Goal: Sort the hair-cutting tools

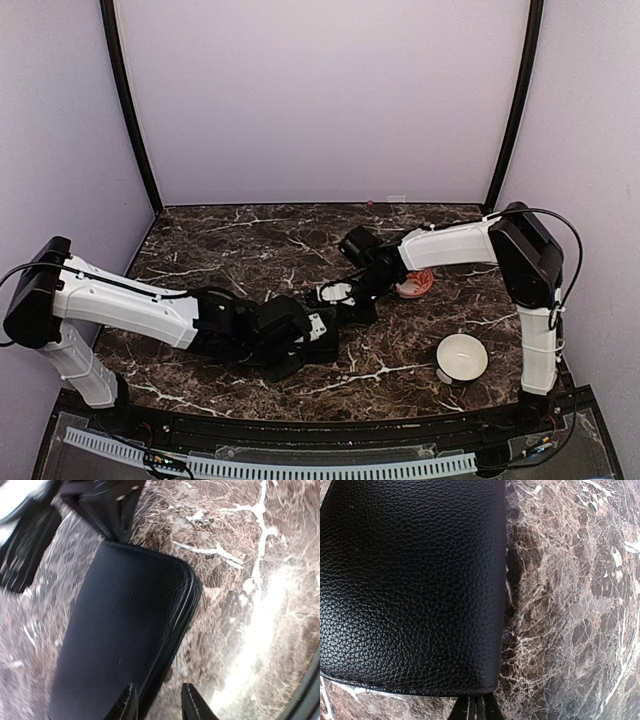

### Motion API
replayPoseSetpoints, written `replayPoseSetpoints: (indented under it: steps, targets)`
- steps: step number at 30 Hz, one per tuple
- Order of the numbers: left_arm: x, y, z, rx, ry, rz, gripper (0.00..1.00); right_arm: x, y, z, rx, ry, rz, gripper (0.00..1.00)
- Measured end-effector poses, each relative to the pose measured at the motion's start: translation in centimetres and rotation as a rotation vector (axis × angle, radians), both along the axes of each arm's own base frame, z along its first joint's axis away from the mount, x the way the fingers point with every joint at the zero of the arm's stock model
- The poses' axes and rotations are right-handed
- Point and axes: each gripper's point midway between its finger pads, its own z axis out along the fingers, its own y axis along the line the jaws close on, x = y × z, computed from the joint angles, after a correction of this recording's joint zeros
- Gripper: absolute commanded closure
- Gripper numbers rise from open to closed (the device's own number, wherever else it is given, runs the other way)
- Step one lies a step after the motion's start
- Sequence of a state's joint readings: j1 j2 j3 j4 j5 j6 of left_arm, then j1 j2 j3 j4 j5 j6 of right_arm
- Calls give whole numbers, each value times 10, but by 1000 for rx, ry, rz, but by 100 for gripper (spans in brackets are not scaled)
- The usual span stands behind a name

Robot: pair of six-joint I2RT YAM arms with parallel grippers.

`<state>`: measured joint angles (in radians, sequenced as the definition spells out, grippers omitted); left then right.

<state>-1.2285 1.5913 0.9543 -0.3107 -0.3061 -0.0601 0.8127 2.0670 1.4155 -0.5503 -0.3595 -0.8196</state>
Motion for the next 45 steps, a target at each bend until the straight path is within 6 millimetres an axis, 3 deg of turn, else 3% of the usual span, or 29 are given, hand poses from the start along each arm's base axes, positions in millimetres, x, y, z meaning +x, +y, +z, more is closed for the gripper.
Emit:
replayPoseSetpoints:
  steps: [7, 15, 29, 39, 45]
  targets:
    - [12, -11, -22, 147, -97, -83, 75, -1, -1, 3, -10, 10, -1, 100]
    - [21, -17, -27, 235, -184, -121, 100, 2, -1, 5, -17, -1, -6, 100]
    - [22, -21, -30, 233, -187, -103, 100, 3, -11, 0, 10, -20, 10, 100]
    - [22, -32, -28, 161, -160, -91, 100, -13, -39, 9, 26, -27, 1, 100]
    - [23, -33, -28, 148, -152, -86, 100, -18, -39, 6, 29, -42, 5, 100]
